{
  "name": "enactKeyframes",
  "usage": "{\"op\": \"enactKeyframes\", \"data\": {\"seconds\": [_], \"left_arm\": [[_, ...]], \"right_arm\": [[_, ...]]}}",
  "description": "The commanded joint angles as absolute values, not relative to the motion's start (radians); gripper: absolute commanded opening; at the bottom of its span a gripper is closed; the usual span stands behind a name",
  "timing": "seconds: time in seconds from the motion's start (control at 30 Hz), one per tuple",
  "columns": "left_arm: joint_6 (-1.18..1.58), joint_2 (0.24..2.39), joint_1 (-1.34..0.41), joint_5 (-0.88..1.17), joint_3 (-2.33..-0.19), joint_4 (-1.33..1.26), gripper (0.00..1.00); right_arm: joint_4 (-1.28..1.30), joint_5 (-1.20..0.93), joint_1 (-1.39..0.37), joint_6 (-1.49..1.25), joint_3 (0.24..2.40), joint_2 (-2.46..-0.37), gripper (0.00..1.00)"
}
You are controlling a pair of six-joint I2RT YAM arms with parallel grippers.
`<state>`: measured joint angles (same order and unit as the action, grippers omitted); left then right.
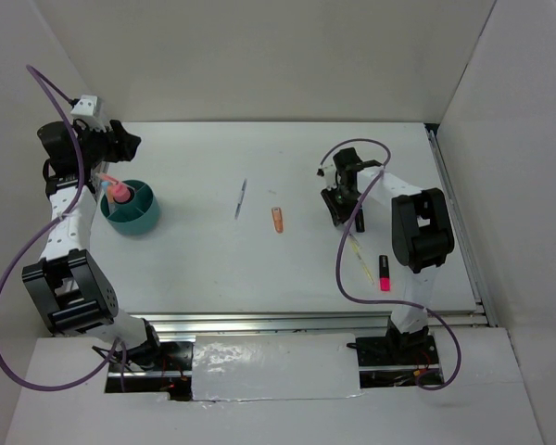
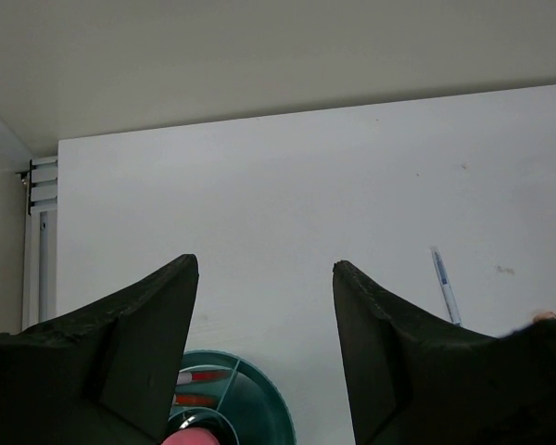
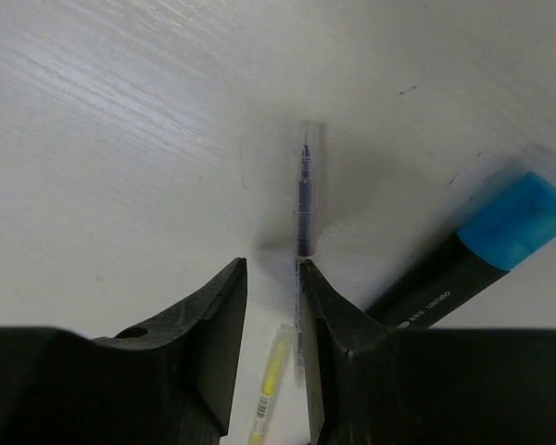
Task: Sort the stationery into containers
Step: Pick up the pen from the center of the board.
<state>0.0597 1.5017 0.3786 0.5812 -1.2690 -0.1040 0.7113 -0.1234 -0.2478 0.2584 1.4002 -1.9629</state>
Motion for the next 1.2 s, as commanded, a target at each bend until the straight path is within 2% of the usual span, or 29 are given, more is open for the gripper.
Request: {"op": "enactKeyframes", "data": {"seconds": [0.0, 0.3, 0.6, 0.67, 0.77, 0.9, 1.0, 1.17], "left_arm": [[0.061, 1.47, 0.374, 0.597, -1.289, -0.132, 0.72], [0.067, 1.471, 0.373, 0.615, -1.293, -0.13, 0.72], [0.084, 1.48, 0.35, 0.646, -1.319, -0.121, 0.72], [0.084, 1.482, 0.341, 0.641, -1.325, -0.118, 0.72], [0.095, 1.48, 0.336, 0.646, -1.328, -0.129, 0.71], [0.179, 1.474, 0.33, 0.689, -1.338, -0.167, 0.71], [0.413, 1.473, 0.316, 0.823, -1.315, -0.27, 0.71], [0.678, 1.453, 0.23, 0.882, -1.247, -0.454, 0.71]], "right_arm": [[0.726, -0.1, -0.235, 0.259, 1.391, -1.939, 0.36], [0.739, -0.092, -0.222, 0.276, 1.387, -1.968, 0.31], [0.842, -0.077, -0.241, 0.321, 1.5, -2.052, 0.23], [0.888, -0.071, -0.245, 0.324, 1.548, -2.086, 0.19], [0.916, -0.084, -0.242, 0.316, 1.6, -2.095, 0.08], [0.897, -0.17, -0.241, 0.288, 1.692, -2.02, 0.01], [0.81, -0.347, -0.242, 0.238, 1.778, -1.904, 0.0], [0.707, -0.529, -0.296, 0.117, 1.844, -1.821, 0.0]]}}
